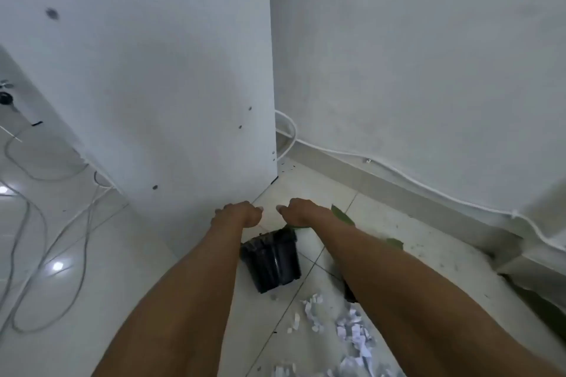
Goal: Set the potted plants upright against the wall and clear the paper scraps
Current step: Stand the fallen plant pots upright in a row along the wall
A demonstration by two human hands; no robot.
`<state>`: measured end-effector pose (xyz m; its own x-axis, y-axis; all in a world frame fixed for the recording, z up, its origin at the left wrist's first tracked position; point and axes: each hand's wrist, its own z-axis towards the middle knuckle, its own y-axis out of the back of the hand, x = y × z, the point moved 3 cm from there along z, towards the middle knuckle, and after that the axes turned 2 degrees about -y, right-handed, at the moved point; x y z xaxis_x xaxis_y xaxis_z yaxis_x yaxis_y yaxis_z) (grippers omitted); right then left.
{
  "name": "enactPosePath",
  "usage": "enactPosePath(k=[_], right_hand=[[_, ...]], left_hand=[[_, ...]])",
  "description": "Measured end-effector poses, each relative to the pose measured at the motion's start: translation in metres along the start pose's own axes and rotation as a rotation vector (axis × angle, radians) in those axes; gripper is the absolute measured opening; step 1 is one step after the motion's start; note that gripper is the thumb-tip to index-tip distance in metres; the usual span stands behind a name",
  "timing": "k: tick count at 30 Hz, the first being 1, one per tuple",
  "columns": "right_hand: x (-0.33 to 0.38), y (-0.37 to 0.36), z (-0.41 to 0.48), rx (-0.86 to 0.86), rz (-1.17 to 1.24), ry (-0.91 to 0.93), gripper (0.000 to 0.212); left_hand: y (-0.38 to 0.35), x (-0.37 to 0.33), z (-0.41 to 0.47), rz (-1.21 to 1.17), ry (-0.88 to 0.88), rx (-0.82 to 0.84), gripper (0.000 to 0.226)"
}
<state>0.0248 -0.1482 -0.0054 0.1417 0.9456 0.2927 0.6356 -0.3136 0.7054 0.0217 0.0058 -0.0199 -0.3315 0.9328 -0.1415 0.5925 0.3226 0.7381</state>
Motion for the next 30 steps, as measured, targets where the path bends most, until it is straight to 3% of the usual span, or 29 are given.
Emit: enactPosePath(k=[4,8,11,14,16,18,21,24,30], right_hand=[[0.002,-0.021,0.015,0.045,-0.019,-0.005,0.073],[0.004,-0.043,0.02,0.076,0.002,0.01,0.07],[0.0,-0.049,0.019,0.031,0.128,0.006,0.066],[-0.005,-0.049,0.02,0.012,0.203,-0.01,0.045],[-0.007,-0.049,0.018,0.023,0.242,-0.036,0.025],[-0.01,-0.048,0.018,0.022,0.301,-0.054,0.019],[-0.016,-0.043,0.011,-0.006,0.4,-0.091,0.018],[-0.027,-0.042,0.008,-0.068,0.542,-0.156,0.022],[-0.05,-0.035,0.023,-0.136,0.876,-0.253,0.026]], left_hand=[[-0.01,0.006,0.014,-0.011,0.005,-0.032,0.063],[-0.03,0.005,0.011,-0.014,0.025,0.047,0.058],[-0.045,-0.001,0.006,-0.166,0.036,0.054,0.048],[-0.051,-0.001,0.006,-0.323,0.083,0.019,0.038],[-0.049,0.002,0.003,-0.42,0.14,0.073,0.024],[-0.048,0.005,-0.002,-0.497,0.155,0.141,0.017],[-0.042,0.005,-0.009,-0.649,0.148,0.131,0.021],[-0.043,0.004,-0.018,-0.587,0.174,0.188,0.038],[-0.029,-0.007,-0.005,-0.668,0.047,0.059,0.037]])
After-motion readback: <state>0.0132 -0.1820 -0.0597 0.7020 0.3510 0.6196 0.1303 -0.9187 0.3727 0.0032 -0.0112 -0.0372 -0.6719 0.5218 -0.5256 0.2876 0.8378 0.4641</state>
